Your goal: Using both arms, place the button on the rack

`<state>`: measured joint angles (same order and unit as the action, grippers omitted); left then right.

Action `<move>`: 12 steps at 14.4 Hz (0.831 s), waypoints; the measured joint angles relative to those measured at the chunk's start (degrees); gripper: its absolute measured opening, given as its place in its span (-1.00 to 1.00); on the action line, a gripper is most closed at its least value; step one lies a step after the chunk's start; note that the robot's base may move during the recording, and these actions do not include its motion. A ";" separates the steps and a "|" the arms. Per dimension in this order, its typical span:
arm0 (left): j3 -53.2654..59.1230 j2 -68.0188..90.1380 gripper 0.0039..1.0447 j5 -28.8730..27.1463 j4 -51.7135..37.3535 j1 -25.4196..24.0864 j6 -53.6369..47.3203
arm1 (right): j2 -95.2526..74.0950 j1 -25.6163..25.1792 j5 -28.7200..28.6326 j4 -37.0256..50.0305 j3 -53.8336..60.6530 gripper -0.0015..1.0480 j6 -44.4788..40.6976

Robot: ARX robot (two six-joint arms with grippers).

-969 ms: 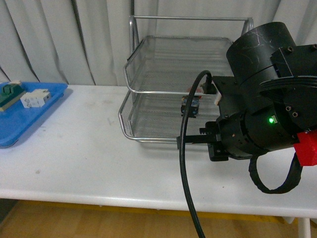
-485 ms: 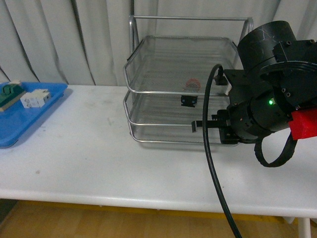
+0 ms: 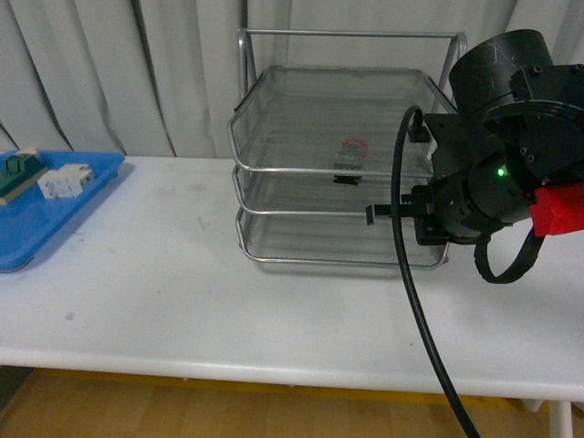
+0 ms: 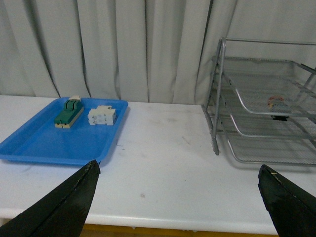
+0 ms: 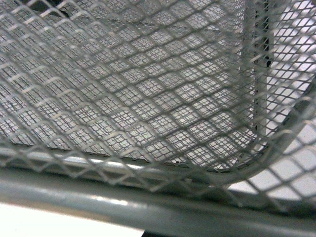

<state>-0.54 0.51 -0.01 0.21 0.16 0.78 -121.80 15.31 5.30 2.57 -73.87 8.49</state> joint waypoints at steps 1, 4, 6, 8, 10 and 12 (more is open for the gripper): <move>0.00 0.00 0.88 0.00 0.00 0.00 0.00 | 0.02 0.04 -0.02 0.98 0.74 -0.97 0.09; 0.00 0.00 0.88 0.00 0.00 0.00 0.00 | 4.13 0.85 -1.73 4.02 7.82 -0.97 1.57; 0.00 0.00 0.88 0.00 0.00 0.00 0.00 | 7.08 1.73 -2.95 6.14 12.20 -0.97 2.19; 0.00 0.00 0.88 0.00 0.00 0.00 0.00 | 9.55 2.60 -4.00 7.04 16.22 -0.97 2.64; 0.00 0.00 0.88 0.00 0.02 0.00 0.00 | 14.60 4.20 -4.85 8.37 22.43 -0.97 4.02; 0.00 0.00 0.88 0.00 0.00 0.00 0.00 | 23.21 5.84 -5.11 11.13 29.00 -0.97 5.55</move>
<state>-0.54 0.51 -0.01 0.21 0.16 0.78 -98.59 21.15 0.19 13.69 -44.86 14.04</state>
